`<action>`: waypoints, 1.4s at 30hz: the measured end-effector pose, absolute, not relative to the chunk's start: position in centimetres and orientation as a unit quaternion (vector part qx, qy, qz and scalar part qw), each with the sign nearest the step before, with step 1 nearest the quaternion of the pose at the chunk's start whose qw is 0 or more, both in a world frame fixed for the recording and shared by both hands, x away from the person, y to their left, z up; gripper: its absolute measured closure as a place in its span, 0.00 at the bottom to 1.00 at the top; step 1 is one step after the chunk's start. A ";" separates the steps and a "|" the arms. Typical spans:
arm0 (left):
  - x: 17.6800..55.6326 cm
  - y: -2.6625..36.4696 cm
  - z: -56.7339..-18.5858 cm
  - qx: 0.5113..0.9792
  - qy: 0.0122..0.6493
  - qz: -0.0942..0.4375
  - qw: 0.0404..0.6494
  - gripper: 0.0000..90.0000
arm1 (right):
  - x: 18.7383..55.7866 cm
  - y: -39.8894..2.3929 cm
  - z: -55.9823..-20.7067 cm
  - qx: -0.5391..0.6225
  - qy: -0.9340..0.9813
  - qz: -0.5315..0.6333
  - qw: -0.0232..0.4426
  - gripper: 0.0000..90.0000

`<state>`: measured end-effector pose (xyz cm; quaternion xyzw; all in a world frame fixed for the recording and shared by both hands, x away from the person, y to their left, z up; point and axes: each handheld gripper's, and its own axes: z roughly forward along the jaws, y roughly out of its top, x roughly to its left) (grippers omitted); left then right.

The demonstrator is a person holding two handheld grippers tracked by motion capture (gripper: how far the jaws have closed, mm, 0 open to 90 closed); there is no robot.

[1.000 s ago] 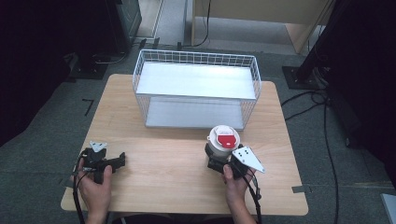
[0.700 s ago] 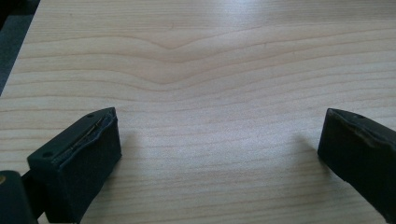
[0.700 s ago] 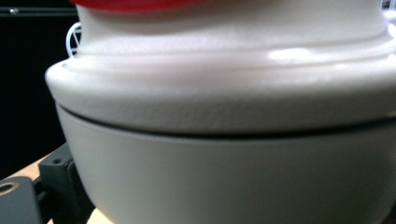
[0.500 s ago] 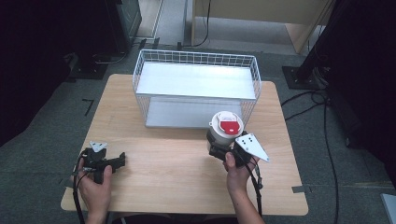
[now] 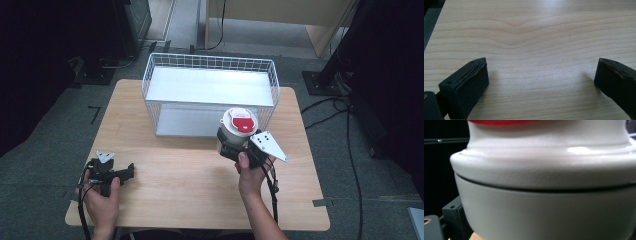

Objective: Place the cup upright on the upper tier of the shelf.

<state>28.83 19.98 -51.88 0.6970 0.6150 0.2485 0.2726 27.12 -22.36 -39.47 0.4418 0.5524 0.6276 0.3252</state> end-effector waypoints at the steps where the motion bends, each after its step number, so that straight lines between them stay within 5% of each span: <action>1: 28.8 20.0 -51.9 0.697 0.615 0.248 0.273 0.00 | 27.3 -22.3 -39.2 0.441 0.551 0.629 0.327 0.03; 42: 28.8 20.0 -51.9 0.697 0.615 0.248 0.272 0.00 | 34.7 -19.5 -30.5 0.425 0.528 0.641 0.361 0.03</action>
